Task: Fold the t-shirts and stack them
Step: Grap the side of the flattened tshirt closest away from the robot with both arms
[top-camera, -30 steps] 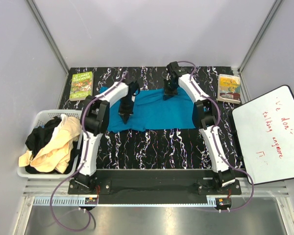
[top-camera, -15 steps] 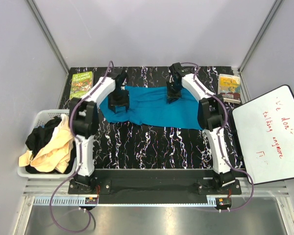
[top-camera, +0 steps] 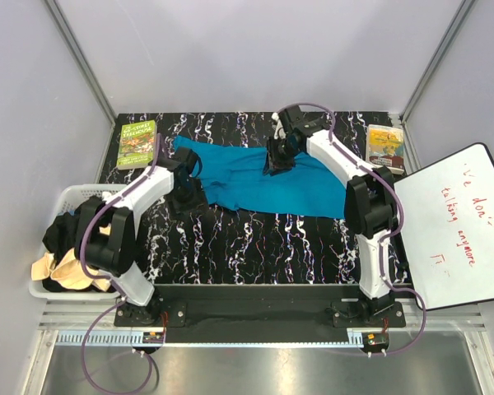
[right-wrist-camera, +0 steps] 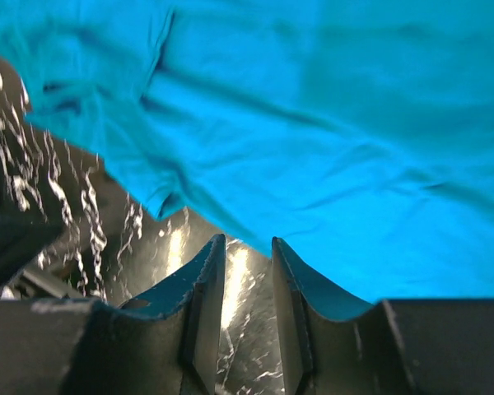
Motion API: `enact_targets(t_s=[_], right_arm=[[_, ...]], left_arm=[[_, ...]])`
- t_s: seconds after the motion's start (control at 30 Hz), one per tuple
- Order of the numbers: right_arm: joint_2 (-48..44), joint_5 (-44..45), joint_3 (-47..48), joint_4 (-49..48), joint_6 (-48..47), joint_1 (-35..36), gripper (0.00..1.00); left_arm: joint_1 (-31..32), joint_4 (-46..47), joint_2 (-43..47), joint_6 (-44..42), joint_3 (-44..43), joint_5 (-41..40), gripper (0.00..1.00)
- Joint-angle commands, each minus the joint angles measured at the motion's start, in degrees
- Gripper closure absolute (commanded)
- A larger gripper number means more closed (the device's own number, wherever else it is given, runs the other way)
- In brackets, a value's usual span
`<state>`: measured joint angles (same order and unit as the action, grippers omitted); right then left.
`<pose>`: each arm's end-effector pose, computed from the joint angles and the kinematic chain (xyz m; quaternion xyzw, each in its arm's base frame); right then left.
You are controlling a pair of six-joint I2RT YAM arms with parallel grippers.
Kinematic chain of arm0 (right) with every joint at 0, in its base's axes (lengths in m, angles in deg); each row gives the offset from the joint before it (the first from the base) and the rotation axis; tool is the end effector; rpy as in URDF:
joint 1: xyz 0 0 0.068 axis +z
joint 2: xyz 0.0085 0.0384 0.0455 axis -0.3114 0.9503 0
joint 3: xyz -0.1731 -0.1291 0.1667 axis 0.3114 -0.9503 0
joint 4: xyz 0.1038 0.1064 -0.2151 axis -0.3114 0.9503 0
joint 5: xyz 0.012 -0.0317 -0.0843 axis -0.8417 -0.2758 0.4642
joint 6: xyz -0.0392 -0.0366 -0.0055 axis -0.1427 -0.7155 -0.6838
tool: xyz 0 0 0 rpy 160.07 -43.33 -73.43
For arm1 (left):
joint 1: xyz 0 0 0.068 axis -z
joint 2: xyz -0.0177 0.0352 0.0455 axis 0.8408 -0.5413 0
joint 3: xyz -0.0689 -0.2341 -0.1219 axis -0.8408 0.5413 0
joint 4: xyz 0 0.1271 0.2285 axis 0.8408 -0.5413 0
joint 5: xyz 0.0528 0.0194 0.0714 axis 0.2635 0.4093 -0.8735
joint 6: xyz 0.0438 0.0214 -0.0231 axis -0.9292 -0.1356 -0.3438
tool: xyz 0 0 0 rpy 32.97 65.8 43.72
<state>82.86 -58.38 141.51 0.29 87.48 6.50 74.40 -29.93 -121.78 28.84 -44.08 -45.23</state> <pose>0.4198 0.2053 0.2454 -0.1058 0.9463 0.2412 0.1875 0.2939 -0.0907 0.2136 -0.1682 0.9806 -0.0440 0.0900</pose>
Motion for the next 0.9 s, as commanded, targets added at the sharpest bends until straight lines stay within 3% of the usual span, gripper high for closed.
enact_targets(t_s=[0.0, 0.4, 0.43, 0.5, 0.53, 0.57, 0.87], right_arm=[[-2.0, -2.1, -0.7, -2.3, 1.1, 1.4, 0.62], [-8.7, 1.2, -6.5, -2.2, -1.2, 1.5, 0.57], [-8.9, 1.4, -7.0, -2.1, -1.1, 1.5, 0.57], [-8.7, 1.3, -7.0, -2.1, -0.8, 1.4, 0.56], [-8.7, 0.9, -6.8, -2.0, -0.7, 1.4, 0.56], [-8.6, 0.6, -6.8, -2.1, -0.6, 1.4, 0.56], [-7.6, -3.8, -5.5, -1.2, -1.7, 1.4, 0.55]], left_arm=[[-1.6, 8.4, -2.9, 7.6, -1.5, -2.7, 0.34], [-3.5, 10.1, -16.2, 10.1, -9.7, -5.5, 0.35], [-3.5, 10.1, -16.9, 10.0, -10.3, -5.5, 0.42], [-3.5, 10.3, -18.8, 9.2, -11.9, -6.1, 0.65], [-3.5, 10.2, -19.3, 8.6, -12.6, -6.3, 0.94], [-3.6, 10.1, -19.9, 8.3, -14.0, -6.3, 1.00], [-4.0, 4.9, -12.2, 4.1, -18.4, -2.0, 1.00]])
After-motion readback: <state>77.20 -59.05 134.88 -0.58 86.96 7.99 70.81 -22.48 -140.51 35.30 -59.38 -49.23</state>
